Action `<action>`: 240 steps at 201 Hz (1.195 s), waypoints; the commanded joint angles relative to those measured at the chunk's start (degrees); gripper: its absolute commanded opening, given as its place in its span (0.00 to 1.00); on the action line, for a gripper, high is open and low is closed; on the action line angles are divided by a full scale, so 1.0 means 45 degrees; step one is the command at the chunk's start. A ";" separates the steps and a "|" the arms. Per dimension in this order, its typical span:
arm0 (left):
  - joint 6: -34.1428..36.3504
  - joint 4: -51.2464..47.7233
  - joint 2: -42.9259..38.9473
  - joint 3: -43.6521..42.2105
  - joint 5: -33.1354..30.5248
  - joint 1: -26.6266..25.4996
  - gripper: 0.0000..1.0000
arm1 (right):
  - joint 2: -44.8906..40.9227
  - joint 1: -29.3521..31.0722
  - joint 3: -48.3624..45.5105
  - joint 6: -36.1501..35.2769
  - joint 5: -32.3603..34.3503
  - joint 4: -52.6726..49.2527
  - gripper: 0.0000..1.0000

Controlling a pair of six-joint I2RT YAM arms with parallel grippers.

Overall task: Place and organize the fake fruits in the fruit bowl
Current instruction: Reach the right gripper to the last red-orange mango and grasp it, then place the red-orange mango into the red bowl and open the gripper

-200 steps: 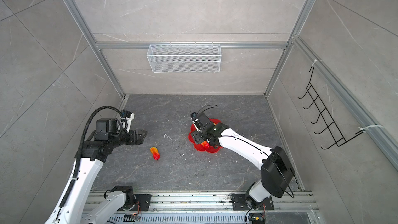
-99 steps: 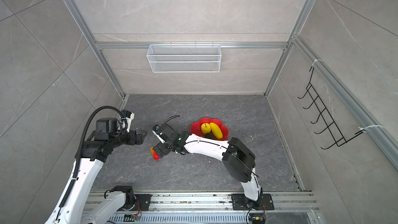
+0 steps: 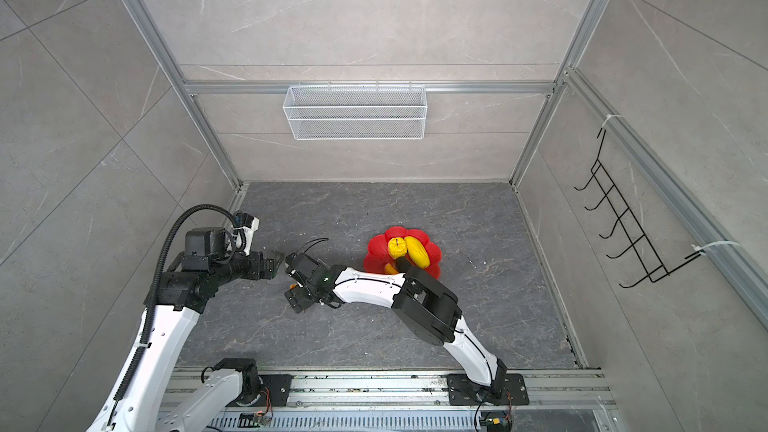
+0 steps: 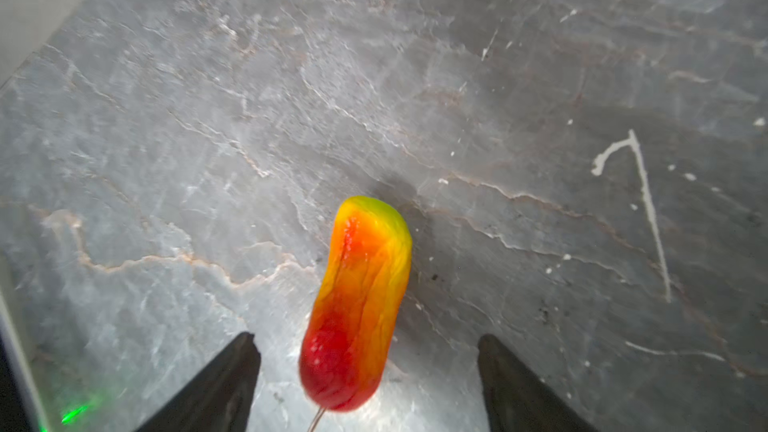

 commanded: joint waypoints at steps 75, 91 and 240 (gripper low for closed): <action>0.0254 0.0067 -0.0187 0.0011 0.0057 0.0056 1.00 | 0.1081 -0.0041 0.1476 -0.0858 0.0176 -0.0265 0.40; 0.0264 0.0077 -0.0219 0.0008 0.0047 0.0054 1.00 | 0.0728 -0.0126 0.1229 -0.0960 0.0237 -0.0324 0.29; 0.0239 0.0047 -0.0186 0.0032 0.0096 0.0046 1.00 | -0.7755 -0.4103 -0.6520 -0.1793 0.2833 -0.0651 0.21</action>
